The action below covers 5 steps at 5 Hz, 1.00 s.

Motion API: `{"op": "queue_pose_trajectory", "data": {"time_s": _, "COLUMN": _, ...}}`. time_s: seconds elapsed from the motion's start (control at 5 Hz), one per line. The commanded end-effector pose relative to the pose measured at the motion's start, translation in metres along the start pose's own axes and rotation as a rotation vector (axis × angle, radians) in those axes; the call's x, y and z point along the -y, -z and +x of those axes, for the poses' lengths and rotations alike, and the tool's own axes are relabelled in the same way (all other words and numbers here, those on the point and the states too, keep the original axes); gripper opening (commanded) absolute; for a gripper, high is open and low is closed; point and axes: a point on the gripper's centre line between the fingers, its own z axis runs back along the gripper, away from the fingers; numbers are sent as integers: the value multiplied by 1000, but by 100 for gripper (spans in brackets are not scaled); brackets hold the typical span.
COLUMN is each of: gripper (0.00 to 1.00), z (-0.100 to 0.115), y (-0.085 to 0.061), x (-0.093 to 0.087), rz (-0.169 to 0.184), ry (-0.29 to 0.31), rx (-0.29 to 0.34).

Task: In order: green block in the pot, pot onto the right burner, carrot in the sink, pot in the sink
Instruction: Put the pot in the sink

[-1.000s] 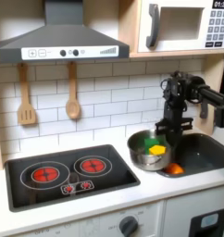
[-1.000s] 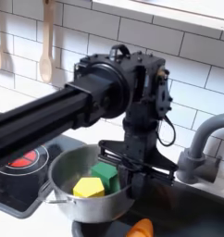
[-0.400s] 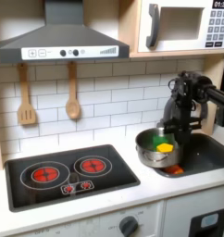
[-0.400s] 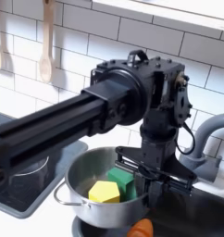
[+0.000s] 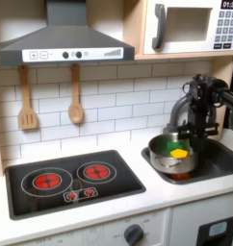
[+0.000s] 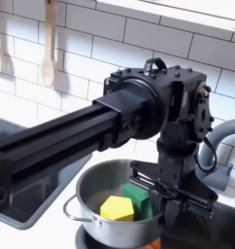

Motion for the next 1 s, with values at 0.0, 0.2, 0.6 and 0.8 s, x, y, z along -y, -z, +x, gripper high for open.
{"op": "queue_pose_trajectory", "data": {"time_s": 0.0, "gripper": 0, "z": -9, "y": 8, "x": 19, "rz": -8, "ry": 72, "rx": -24}}
{"op": "queue_pose_trajectory", "data": {"time_s": 0.2, "gripper": 100, "z": -11, "y": 4, "x": 12, "rz": -1, "ry": 49, "rx": -30}}
{"op": "queue_pose_trajectory", "data": {"time_s": 0.6, "gripper": 100, "z": -10, "y": 0, "x": 9, "rz": -4, "ry": 45, "rx": -19}}
{"op": "queue_pose_trajectory", "data": {"time_s": 0.8, "gripper": 100, "z": -11, "y": -2, "x": 8, "rz": -4, "ry": 49, "rx": -12}}
